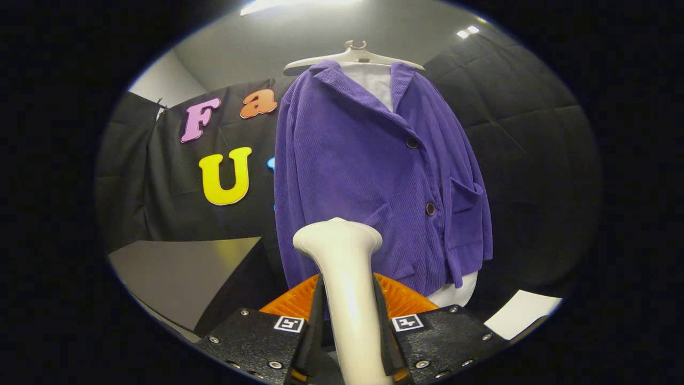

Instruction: Iron the clothes twice with a garment steamer, once on the left side and once on the right side.

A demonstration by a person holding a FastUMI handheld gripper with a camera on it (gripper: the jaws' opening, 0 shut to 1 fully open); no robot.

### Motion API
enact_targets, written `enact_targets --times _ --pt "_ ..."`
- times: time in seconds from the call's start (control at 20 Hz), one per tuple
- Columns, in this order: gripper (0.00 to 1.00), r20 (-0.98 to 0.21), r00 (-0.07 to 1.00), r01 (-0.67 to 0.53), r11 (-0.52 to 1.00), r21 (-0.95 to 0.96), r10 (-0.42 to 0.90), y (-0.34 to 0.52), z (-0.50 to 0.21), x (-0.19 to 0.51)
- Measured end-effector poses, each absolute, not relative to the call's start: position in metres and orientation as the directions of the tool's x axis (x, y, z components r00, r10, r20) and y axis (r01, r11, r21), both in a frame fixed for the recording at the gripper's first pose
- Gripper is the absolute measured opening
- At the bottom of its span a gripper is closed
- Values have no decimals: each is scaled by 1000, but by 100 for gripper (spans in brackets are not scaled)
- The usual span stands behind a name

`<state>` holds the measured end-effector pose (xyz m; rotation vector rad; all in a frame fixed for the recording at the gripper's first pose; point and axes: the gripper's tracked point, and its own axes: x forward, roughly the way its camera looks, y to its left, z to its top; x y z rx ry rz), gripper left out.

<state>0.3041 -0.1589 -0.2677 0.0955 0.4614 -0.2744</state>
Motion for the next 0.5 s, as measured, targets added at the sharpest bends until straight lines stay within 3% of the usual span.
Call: enact_targets --times 0.5 --pt "45 -585 773 314 949 17 -245 -174 -351 246"
